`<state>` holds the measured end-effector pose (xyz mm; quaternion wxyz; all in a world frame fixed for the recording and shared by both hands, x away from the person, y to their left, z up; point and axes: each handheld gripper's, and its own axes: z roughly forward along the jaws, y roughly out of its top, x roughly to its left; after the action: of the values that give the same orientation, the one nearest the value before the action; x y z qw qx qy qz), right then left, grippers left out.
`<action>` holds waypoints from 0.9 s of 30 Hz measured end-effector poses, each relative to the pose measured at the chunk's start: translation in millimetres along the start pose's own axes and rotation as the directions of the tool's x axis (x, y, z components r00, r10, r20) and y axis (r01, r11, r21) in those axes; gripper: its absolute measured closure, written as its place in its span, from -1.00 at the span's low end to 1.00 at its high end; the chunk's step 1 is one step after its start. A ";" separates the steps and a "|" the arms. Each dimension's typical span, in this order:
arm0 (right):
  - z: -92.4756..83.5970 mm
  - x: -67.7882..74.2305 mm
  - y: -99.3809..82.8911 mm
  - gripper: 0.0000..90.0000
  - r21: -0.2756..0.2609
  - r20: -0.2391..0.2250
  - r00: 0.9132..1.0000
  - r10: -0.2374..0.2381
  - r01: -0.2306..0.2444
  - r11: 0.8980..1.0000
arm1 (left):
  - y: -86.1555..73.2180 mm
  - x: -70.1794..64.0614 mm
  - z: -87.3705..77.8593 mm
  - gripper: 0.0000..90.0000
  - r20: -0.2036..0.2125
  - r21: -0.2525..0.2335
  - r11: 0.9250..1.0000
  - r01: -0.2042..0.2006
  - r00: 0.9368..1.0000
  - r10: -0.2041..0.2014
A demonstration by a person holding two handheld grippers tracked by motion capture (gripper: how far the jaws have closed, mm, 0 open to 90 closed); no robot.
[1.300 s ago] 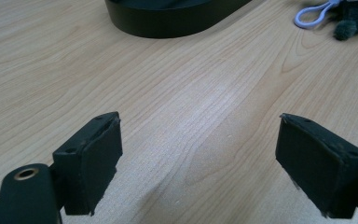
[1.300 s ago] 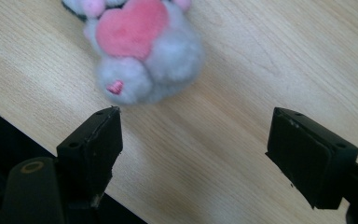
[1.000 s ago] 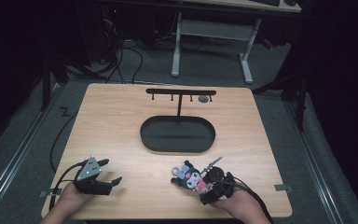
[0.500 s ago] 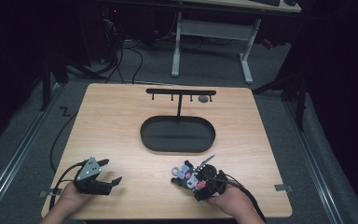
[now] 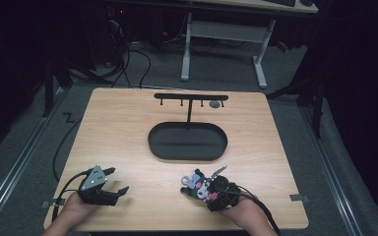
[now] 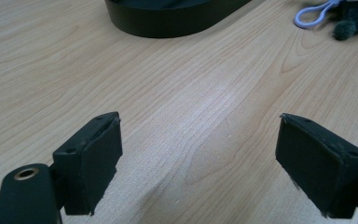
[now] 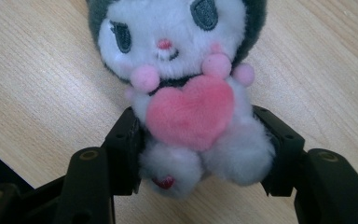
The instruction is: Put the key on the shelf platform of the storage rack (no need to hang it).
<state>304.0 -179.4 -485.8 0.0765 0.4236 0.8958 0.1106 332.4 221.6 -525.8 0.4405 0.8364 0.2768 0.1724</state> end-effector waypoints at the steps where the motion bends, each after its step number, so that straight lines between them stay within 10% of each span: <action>1: 0.0 0.0 0.0 -0.03 0.000 0.000 1.000 0.000 0.000 1.000 | 0.0 0.0 0.0 -0.66 0.000 0.000 1.000 0.000 1.000 0.000; 27: -13.9 -7.3 -3.3 0.04 -0.063 0.014 0.997 0.075 -0.074 0.995 | 0.0 -0.1 0.0 -0.66 0.000 0.000 1.000 0.000 1.000 0.000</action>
<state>303.0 -189.0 -473.0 0.0930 0.4551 0.8748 0.1378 332.3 221.6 -525.9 0.4404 0.8364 0.2769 0.1727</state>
